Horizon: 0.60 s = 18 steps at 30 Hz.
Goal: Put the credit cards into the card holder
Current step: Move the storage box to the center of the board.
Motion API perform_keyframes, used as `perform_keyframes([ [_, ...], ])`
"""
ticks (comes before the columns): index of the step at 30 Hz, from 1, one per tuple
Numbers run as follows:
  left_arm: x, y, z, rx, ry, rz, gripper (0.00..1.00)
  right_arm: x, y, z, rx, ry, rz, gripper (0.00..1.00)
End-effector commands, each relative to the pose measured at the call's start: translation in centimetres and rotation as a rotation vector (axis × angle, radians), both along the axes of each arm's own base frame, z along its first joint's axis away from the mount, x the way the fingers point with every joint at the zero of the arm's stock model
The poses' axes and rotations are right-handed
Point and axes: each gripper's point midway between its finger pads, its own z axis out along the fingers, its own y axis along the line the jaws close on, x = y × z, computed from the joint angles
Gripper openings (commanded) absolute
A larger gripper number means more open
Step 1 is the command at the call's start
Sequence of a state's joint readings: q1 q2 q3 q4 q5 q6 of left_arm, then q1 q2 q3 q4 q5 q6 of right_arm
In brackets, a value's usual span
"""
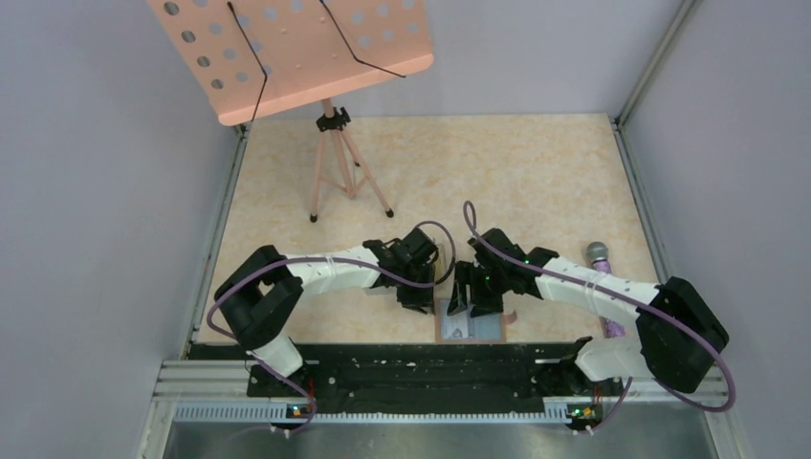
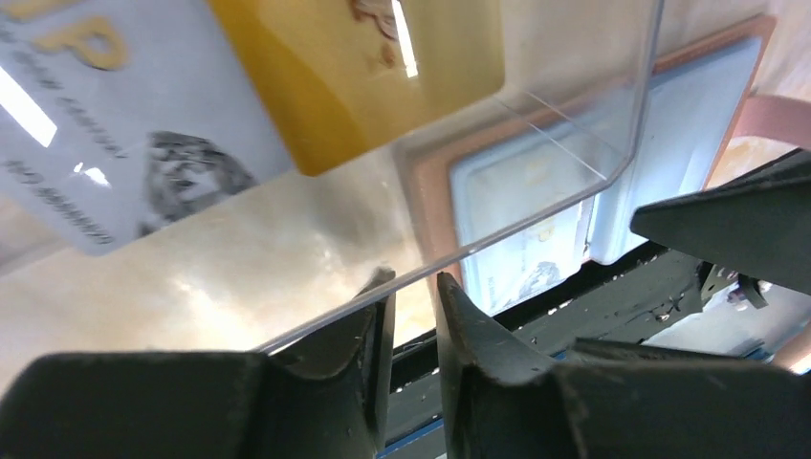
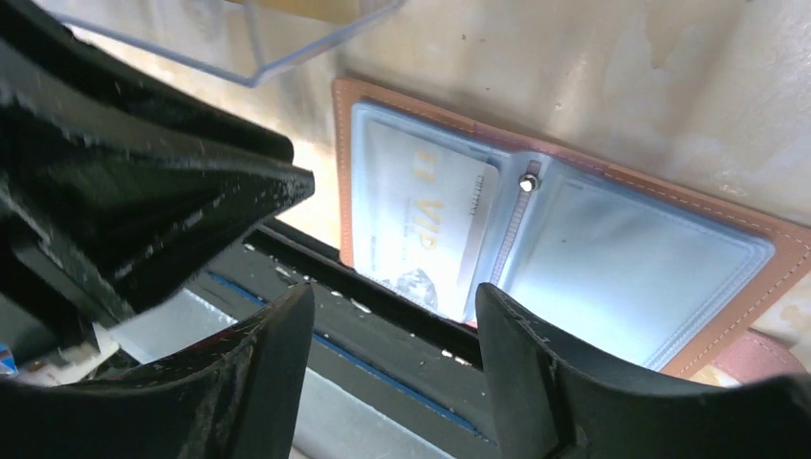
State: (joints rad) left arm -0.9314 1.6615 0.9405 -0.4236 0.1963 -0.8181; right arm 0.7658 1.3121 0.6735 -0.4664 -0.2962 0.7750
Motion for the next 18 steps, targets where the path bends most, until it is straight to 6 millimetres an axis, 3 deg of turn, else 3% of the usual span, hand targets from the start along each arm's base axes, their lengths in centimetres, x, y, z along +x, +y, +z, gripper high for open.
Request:
perform_keyframes([
  [1,2.7,2.1,0.8,0.021,-0.049,0.036,0.30,1.0,0.7,2.8,0.033,-0.075,-0.005,0.65],
  [10,7.9,3.6,1.4,0.043,-0.063,0.069,0.28,0.7,0.0,2.6,0.007,-0.078,-0.010,0.64],
  [15,10.5,2.5,3.0,0.005,-0.081,0.053,0.28,0.5,-0.6,2.5,-0.019,-0.078,-0.001,0.63],
  [18,10.4,1.9,3.7,-0.027,-0.076,0.042,0.29,0.3,-0.9,2.1,-0.028,-0.072,0.002,0.62],
])
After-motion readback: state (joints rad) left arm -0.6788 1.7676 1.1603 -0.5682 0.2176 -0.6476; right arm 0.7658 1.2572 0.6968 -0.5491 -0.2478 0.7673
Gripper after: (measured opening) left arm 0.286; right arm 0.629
